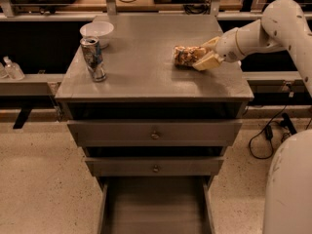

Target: Pick orange can from bottom drawer and place on counter

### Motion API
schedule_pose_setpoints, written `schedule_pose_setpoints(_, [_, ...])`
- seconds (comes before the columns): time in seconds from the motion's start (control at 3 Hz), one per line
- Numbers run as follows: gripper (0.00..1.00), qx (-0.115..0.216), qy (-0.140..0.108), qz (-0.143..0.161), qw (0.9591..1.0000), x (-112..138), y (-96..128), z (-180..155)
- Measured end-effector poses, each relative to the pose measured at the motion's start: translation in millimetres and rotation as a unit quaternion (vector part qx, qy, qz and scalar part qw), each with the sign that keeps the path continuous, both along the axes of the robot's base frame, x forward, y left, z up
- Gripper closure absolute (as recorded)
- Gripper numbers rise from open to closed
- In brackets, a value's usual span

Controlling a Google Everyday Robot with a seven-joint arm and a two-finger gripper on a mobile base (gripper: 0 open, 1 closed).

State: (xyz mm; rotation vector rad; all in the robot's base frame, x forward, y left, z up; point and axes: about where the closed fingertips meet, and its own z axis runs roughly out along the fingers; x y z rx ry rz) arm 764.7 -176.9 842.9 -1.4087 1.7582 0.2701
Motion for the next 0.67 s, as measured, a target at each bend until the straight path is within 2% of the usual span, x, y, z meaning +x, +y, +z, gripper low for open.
schedule_pose_setpoints(0.33, [0.05, 0.000, 0.002, 0.002, 1.0000, 0.6, 2.9, -2.7])
schedule_pose_setpoints(0.67, [0.00, 0.005, 0.001, 0.013, 0.9999, -5.4, 0.0, 4.4])
